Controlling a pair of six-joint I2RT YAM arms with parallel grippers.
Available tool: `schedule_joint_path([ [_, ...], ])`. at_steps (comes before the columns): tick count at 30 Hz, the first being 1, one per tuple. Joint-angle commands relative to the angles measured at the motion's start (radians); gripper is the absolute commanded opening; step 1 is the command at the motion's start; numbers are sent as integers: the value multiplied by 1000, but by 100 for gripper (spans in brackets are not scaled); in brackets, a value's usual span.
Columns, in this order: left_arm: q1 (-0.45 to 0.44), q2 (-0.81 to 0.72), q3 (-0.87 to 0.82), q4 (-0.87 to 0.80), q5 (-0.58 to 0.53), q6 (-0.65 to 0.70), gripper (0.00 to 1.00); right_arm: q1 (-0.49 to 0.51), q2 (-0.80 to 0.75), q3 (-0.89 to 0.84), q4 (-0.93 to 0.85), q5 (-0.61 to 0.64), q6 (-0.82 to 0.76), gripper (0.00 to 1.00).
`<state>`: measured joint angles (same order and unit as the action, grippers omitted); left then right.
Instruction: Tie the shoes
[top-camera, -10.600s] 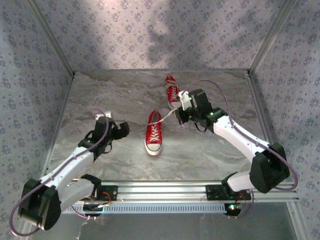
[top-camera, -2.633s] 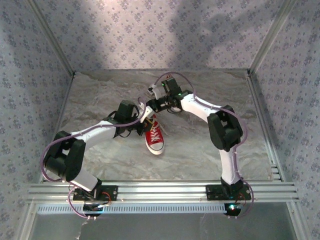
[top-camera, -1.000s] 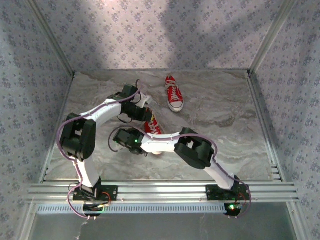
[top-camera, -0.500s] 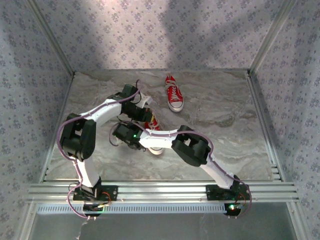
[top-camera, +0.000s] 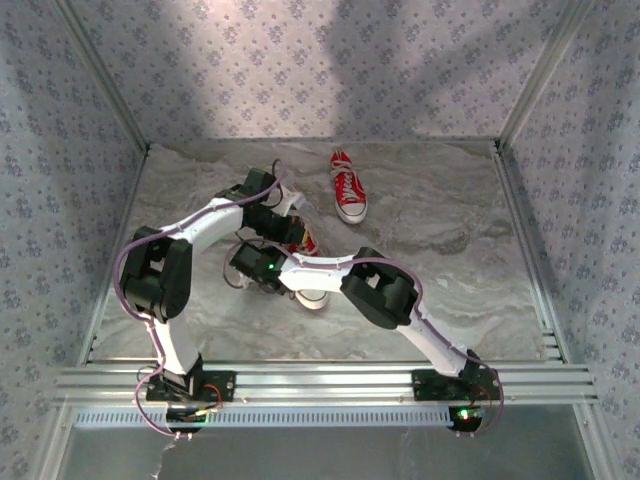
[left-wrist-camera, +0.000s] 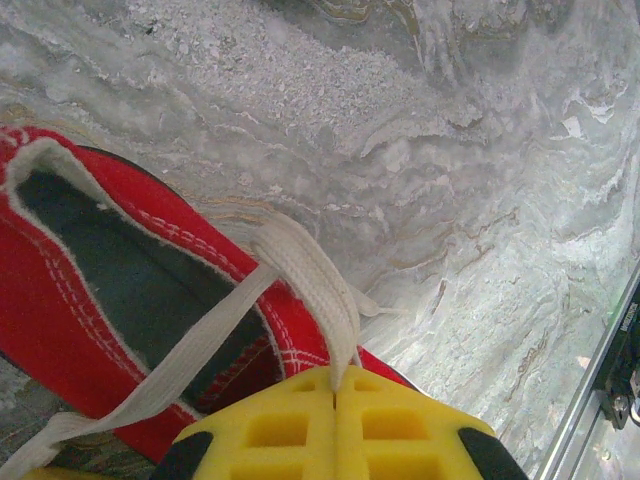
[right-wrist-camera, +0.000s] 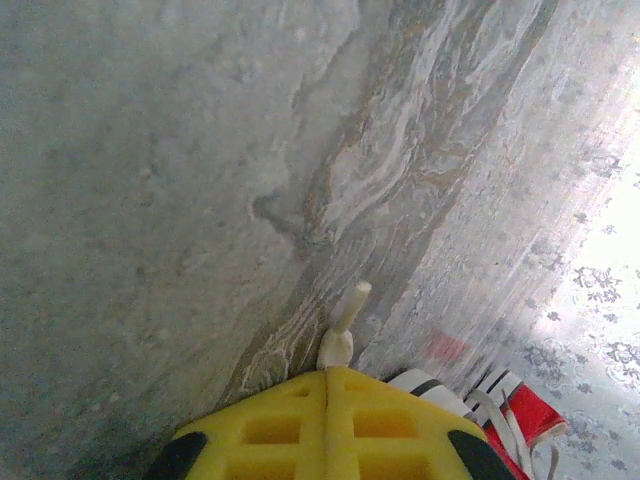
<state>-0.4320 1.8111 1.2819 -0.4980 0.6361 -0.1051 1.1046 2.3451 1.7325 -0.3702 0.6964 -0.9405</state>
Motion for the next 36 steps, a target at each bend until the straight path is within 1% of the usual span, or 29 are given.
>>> schedule_joint_path([
  [1, 6, 4, 27, -24, 18, 19, 0, 23, -30, 7, -13, 4, 11, 0],
  [7, 6, -1, 24, -19, 17, 17, 0, 70, -147, -47, 28, -32, 40, 0],
  [10, 6, -7, 20, -13, 20, 19, 0, 90, -196, -81, 27, -48, 79, 0],
  [18, 6, -21, 5, 11, 38, 17, 0, 91, -297, -202, 56, -140, 210, 0],
  [21, 6, -19, 10, 12, 38, 13, 0, 81, -304, -212, 44, -165, 208, 0],
  [22, 6, -16, 13, 9, 37, 12, 0, 81, -292, -203, 33, -148, 193, 3],
  [23, 6, -15, 14, 9, 37, 12, 0, 80, -278, -190, 21, -128, 177, 11],
  [25, 6, -15, 17, 9, 38, 11, 0, 78, -237, -159, -5, -85, 149, 29],
  [27, 6, -15, 20, 10, 37, 10, 0, 72, -200, -126, -24, -60, 136, 42],
  [28, 6, -14, 22, 9, 38, 10, 0, 70, -179, -103, -40, -46, 133, 46],
  [30, 6, -13, 24, 9, 40, 10, 0, 68, -140, -60, -67, -18, 114, 49],
  [36, 6, -15, 21, 7, 43, 12, 0, 54, -48, 48, -136, 36, 88, 51],
])
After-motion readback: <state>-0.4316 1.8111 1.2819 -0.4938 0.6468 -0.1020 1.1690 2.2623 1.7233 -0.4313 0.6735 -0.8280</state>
